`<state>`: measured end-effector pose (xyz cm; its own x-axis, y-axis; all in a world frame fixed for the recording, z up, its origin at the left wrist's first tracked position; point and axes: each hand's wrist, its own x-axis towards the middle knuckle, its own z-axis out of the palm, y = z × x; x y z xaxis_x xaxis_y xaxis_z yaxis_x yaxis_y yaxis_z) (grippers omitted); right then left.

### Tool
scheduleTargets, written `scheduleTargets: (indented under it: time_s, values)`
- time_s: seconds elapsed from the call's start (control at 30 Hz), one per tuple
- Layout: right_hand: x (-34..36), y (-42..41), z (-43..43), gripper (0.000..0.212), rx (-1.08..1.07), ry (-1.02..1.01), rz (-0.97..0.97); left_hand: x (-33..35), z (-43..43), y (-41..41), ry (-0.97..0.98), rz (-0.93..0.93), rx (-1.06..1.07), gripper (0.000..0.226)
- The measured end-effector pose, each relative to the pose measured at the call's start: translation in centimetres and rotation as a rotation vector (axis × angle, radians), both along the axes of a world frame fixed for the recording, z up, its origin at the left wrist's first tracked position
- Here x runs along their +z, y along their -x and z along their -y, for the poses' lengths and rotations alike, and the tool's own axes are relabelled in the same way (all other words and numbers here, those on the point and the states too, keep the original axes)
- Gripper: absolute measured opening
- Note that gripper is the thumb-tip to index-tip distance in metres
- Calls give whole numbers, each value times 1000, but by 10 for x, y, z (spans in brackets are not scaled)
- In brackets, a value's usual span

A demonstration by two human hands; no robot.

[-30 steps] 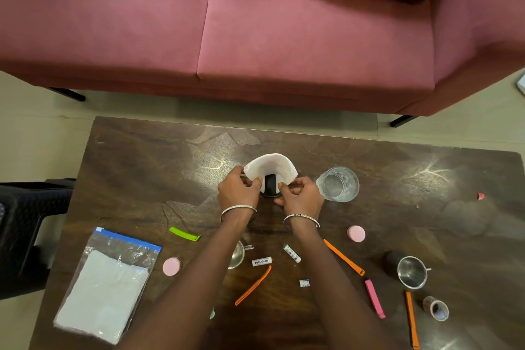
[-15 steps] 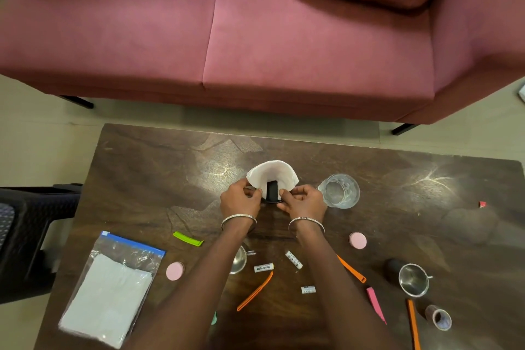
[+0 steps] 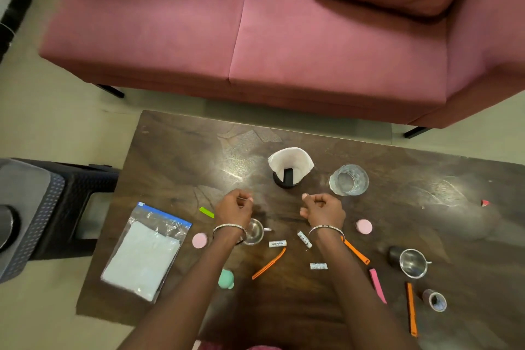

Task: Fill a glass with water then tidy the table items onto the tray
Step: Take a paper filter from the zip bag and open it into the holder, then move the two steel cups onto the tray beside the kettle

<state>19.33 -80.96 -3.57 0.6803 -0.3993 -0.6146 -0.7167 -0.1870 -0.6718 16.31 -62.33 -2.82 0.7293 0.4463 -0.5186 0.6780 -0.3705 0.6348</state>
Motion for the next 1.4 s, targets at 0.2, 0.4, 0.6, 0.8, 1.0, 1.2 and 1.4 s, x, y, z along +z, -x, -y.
scheduleTargets:
  time_s: [0.2,0.4,0.6,0.8,1.0,1.2,1.4]
  values:
    - [31,50,-16,20,169,35,33,23,-37,53,-69,-30,-3,6]
    - [39,93,-46,19,260,106,-5,22,-68,106,-128,-92,-54,4]
    - [41,147,-74,17,210,92,-50,14,-70,117,-157,-92,-358,20]
    - [47,187,-89,19,123,115,-53,-4,-56,87,-239,-139,-727,56]
    - [39,215,-81,19,42,144,-84,-24,-30,64,-396,-74,-956,77]
    - [29,229,-58,19,-26,149,-93,-42,-17,62,-508,-68,-990,66]
    - [32,219,-34,18,-66,120,-74,-38,-19,65,-510,-49,-943,70]
